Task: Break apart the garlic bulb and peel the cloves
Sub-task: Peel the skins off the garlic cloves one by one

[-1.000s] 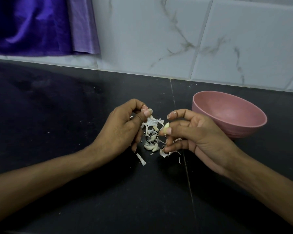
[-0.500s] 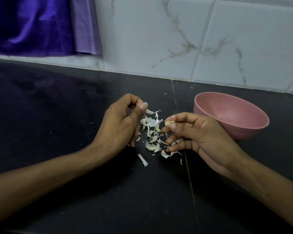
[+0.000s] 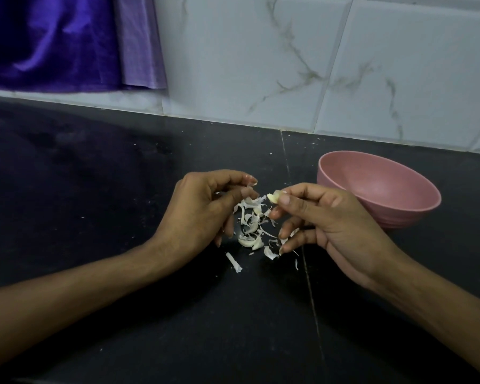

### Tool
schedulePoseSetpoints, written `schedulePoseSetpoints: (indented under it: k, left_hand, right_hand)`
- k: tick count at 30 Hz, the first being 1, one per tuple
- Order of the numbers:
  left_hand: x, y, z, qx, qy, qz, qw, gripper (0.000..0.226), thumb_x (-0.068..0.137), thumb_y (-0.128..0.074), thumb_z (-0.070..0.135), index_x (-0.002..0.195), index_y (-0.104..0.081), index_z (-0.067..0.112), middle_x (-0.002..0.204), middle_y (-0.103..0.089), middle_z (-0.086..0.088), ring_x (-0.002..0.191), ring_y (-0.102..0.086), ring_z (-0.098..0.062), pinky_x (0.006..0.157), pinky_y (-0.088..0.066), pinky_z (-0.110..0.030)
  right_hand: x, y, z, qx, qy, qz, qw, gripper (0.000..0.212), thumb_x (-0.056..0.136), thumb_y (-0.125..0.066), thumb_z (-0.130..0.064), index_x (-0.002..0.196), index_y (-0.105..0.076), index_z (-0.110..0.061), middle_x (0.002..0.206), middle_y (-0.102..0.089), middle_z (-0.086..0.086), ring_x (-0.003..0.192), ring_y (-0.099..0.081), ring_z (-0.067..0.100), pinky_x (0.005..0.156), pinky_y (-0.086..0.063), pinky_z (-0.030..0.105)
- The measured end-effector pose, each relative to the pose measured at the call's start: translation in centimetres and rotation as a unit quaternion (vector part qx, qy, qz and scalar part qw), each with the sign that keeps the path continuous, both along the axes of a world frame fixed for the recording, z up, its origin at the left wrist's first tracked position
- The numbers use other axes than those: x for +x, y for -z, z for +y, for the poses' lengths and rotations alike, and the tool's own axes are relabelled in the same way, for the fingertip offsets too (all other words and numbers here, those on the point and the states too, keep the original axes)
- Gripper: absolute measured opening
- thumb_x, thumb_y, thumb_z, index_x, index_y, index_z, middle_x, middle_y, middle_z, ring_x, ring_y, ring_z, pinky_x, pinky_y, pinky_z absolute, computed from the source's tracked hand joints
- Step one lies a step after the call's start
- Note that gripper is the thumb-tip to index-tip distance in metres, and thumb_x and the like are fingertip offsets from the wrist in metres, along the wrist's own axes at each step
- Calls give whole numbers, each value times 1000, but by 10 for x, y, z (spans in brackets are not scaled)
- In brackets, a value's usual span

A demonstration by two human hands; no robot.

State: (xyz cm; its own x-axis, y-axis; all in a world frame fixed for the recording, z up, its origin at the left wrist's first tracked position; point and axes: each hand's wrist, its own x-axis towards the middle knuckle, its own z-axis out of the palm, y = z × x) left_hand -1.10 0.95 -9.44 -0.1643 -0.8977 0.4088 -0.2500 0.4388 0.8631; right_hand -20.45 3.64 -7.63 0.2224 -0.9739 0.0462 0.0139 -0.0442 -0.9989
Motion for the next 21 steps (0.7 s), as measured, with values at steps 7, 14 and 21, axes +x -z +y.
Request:
schedulePoseSetpoints:
  k: [7, 14, 21]
  left_hand:
    - [1, -3, 5, -7, 9, 21, 1000, 23, 71, -75, 37, 84, -78, 18, 46, -60, -9, 35, -51, -31, 37, -47, -31]
    - [1, -3, 4, -38, -13, -3, 999, 29, 62, -84, 39, 66, -62, 20, 50, -62, -6, 35, -52, -18, 37, -42, -25]
    - [-1, -1, 3, -42, 24, -46, 998, 19, 90, -67, 13, 102, -74, 26, 80, -75, 6, 38, -57, -15, 41, -43, -19]
  right_hand:
    - [0, 0, 0, -6, -1, -11, 1000, 21, 79, -68, -23, 91, -71, -6, 81, -69, 8, 58, -60, 14, 52, -57, 28]
    - [0, -1, 0, -12, 2, -7, 1000, 21, 78, -69, -26, 89, -72, -8, 81, -70, 8, 59, -60, 15, 51, -56, 28]
    - [0, 0, 1, -11, 4, -7, 1000, 23, 80, -68, -25, 90, -73, -5, 81, -69, 8, 59, -59, 15, 51, -55, 27]
